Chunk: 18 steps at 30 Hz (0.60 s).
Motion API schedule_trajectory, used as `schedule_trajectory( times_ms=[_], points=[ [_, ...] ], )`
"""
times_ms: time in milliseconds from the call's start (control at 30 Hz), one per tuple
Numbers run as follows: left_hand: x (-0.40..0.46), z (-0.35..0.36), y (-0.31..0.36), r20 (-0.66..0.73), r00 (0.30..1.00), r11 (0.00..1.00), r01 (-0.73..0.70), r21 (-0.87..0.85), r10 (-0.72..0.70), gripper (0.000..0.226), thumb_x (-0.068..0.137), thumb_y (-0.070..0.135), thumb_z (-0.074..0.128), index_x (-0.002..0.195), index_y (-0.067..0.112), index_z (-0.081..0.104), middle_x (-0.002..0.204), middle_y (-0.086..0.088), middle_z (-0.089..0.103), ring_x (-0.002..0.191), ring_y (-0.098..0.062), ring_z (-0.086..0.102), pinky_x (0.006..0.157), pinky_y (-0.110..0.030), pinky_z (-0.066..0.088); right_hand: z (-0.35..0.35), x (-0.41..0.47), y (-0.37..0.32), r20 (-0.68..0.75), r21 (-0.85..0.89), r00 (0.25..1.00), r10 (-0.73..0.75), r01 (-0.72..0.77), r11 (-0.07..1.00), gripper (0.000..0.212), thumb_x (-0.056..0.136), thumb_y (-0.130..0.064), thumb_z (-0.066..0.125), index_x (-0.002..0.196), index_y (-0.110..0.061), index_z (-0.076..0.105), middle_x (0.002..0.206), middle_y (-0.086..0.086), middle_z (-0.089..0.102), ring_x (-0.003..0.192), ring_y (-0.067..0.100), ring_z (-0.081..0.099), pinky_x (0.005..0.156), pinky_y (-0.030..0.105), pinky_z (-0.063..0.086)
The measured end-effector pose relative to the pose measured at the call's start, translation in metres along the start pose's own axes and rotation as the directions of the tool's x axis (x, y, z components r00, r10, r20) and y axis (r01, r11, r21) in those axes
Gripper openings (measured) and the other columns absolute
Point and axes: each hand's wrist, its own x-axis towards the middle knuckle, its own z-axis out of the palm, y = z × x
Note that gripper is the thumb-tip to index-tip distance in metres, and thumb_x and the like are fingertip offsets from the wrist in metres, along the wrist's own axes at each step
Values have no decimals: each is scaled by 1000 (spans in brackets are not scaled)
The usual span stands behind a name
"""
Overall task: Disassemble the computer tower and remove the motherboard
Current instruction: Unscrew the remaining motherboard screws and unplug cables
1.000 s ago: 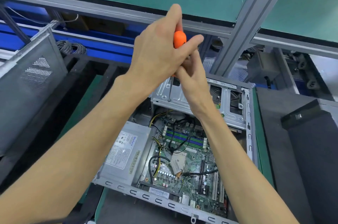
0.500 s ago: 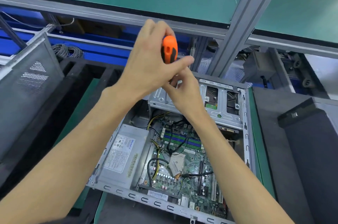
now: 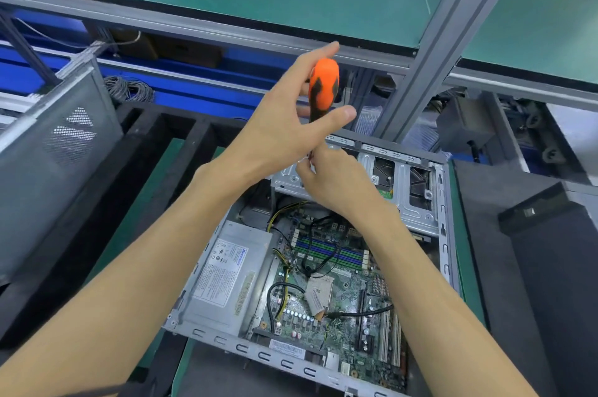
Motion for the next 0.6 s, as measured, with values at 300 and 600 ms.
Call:
schedule_trajectory(
  times_ms=[300,600],
  points=[
    [5,5,4,-19,999,996,-40,-82,38,59,92,32,67,143,26,39,113,8,66,102,-7,65,90,-31,54,-10,7,-2,142,-101,985,95,-81,992,34,101,-39,42,85,-12,53,75,3,53,84,36,60,67,38,42],
    [2,6,3,14,1000,995,-11,-99,13,55,91,30,68,140,21,42,112,4,66,103,-11,64,87,-32,54,-2,1,-2,93,-14,991,97,-96,995,26,97,-38,47,97,-13,53,83,4,60,79,33,58,69,41,49]
  ],
)
